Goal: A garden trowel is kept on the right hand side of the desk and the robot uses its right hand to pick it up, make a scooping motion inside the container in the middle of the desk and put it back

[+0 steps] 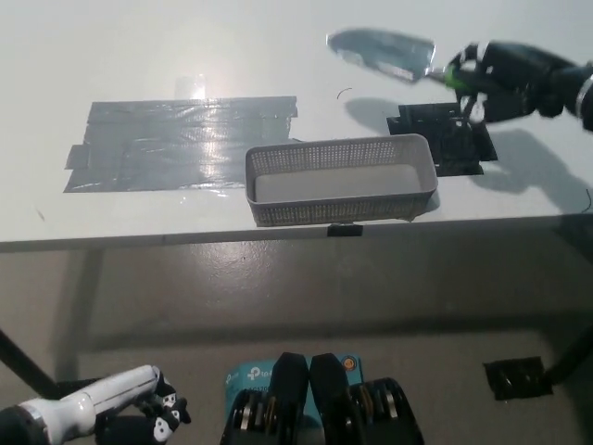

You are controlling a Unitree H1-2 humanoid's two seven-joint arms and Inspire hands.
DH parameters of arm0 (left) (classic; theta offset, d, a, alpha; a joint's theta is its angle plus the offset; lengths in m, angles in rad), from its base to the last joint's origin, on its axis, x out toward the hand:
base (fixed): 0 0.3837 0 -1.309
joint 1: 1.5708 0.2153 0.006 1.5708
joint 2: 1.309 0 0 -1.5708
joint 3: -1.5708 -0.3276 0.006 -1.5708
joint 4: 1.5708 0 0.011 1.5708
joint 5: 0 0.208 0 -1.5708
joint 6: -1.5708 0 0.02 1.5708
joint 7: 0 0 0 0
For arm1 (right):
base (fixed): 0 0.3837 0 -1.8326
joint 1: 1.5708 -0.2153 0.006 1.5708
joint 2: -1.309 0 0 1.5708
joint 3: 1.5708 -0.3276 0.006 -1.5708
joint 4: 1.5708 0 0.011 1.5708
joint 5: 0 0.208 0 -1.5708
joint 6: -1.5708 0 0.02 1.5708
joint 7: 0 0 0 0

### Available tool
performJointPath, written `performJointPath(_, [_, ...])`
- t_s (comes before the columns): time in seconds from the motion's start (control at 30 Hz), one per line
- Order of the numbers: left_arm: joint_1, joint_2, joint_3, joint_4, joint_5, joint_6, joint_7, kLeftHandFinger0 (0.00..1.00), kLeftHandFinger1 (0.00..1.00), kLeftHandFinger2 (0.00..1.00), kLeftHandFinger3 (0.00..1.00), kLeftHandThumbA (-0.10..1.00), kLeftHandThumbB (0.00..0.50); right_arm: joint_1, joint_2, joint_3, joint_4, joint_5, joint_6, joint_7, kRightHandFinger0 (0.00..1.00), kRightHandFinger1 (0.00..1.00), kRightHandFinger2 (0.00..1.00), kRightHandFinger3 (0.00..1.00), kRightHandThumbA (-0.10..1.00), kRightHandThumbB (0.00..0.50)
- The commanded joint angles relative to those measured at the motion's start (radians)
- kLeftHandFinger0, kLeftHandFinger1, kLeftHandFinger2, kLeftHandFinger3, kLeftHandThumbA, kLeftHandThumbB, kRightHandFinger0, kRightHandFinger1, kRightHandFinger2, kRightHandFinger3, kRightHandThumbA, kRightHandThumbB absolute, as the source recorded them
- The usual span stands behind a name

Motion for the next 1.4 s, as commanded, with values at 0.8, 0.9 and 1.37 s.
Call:
performJointPath(0.8, [0.079,0.059,-0.007,-0.029,-0.040,0.012,0.115,0.65,0.57,0.63,0.65,1.00,0.500,0.021,-0.106,0.271,0.353,-0.145,0.157,-0.392,0.18,0.53,0.65,0.44,-0.10,0.000])
performJointPath(0.9, [0.081,0.058,-0.012,-0.025,-0.040,0.013,0.118,0.70,0.59,0.64,0.65,1.00,0.500,0.024,-0.091,0.280,0.338,-0.139,0.183,-0.386,0.53,0.67,0.76,1.00,0.00,0.049])
performJointPath(1.37, [0.073,0.065,-0.012,-0.023,-0.041,0.013,0.107,0.68,0.59,0.64,0.62,1.00,0.490,-0.024,-0.113,0.302,0.135,-0.055,0.290,-0.068,1.00,1.00,1.00,1.00,1.00,0.500])
